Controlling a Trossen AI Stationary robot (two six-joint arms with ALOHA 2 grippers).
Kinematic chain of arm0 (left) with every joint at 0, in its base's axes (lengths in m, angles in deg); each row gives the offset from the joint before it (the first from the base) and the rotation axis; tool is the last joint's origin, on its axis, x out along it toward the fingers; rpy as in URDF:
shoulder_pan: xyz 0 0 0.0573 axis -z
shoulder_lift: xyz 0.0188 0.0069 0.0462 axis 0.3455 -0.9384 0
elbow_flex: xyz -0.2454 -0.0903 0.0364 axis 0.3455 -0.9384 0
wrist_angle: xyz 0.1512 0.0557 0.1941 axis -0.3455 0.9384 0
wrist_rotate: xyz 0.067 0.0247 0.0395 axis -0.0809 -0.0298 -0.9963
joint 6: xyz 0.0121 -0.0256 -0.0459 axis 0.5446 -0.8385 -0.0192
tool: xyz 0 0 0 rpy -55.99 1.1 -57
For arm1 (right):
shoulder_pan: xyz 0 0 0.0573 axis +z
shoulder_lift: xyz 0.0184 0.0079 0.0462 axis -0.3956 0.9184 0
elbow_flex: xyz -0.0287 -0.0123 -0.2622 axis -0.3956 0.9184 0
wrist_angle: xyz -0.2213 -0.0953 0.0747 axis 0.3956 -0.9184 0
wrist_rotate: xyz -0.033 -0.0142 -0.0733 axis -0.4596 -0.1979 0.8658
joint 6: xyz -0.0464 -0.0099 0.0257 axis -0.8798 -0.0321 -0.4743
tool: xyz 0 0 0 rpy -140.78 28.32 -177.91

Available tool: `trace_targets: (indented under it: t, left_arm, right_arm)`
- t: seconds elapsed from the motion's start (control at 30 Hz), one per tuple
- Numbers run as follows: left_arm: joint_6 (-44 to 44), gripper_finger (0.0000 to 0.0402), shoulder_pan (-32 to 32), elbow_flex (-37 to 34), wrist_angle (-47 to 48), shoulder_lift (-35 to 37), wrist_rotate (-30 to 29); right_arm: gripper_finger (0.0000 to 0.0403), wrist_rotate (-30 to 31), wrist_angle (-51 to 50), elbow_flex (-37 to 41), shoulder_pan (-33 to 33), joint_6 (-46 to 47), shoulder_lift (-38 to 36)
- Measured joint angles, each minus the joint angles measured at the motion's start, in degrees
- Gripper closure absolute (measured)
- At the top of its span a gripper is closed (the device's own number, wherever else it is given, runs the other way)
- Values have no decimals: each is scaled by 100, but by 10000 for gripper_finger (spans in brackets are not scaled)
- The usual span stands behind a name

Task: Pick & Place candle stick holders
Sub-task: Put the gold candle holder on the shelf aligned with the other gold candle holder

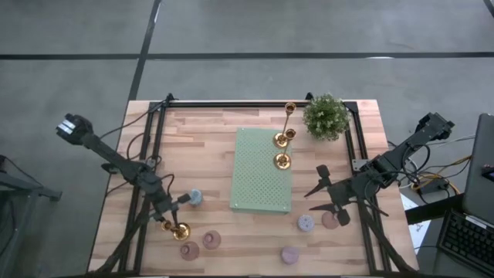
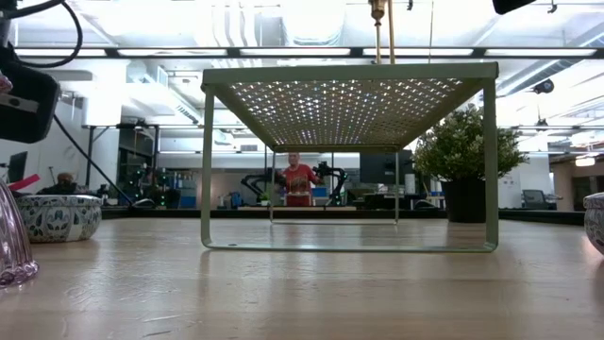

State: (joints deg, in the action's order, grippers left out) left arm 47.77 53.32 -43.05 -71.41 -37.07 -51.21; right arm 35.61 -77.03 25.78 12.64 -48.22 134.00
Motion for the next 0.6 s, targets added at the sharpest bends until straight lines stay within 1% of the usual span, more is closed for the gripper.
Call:
trace_targets:
  t: [0.27,0.47,0.6]
  left_arm:
    - [28,381,33,15,-509,-304,-70]
    - [-110,382,34,15,-731,-436,-184]
    - [-155,374,33,15,-1151,-442,-244]
  right_arm:
    - [209,0,2,0,0,-9,0]
    - [209,0,2,0,2,-9,0]
    - [209,0,1,0,4,-9,0]
